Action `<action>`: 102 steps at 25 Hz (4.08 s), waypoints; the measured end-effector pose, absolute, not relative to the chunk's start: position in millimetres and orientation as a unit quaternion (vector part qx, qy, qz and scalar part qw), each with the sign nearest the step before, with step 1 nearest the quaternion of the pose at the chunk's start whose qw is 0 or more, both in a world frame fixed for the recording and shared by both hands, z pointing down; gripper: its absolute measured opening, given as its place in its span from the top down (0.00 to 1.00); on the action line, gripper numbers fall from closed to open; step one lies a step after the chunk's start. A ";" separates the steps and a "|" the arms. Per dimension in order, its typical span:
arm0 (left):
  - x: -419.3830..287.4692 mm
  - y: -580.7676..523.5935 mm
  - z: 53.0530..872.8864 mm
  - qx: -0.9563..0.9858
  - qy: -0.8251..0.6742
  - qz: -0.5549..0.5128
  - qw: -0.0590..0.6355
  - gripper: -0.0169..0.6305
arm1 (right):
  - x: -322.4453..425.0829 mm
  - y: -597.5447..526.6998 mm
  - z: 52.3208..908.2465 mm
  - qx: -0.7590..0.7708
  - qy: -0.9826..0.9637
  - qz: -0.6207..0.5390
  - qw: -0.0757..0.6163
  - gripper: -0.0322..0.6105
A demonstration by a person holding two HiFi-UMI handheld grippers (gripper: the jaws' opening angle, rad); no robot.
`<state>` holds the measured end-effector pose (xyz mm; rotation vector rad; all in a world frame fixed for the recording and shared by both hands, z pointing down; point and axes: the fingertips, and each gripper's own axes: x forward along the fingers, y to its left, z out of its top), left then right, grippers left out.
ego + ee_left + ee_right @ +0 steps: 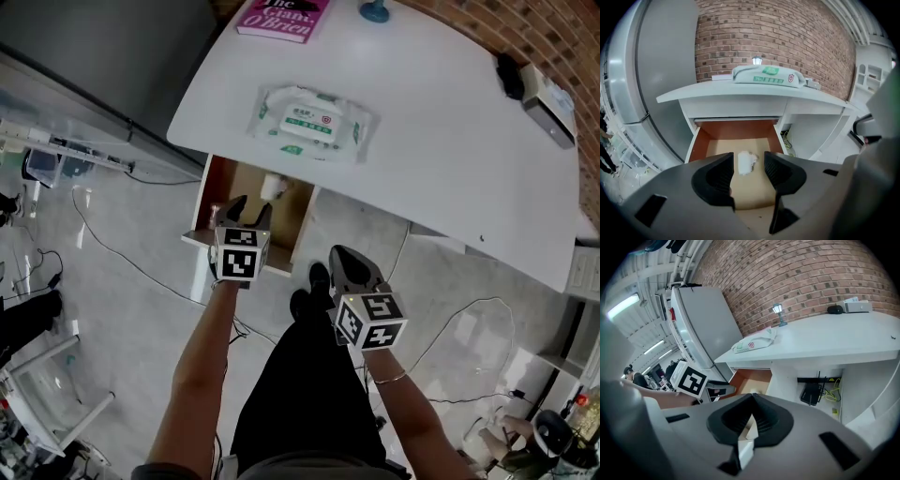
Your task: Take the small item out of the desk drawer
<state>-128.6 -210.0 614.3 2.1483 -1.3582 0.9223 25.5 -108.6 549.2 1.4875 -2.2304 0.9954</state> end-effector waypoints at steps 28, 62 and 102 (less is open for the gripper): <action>-109.2 -252.5 723.6 0.746 -0.459 0.443 0.192 0.64 | 58.2 -82.2 607.6 0.548 -0.731 0.384 0.132 0.94; -111.0 -266.6 749.8 0.714 -0.473 0.482 0.185 0.68 | 58.4 -82.4 619.0 0.550 -0.721 0.404 0.124 0.94; -94.6 -146.4 545.0 0.781 -0.481 0.361 0.170 0.68 | 55.4 -84.6 516.4 0.537 -0.752 0.364 0.121 0.94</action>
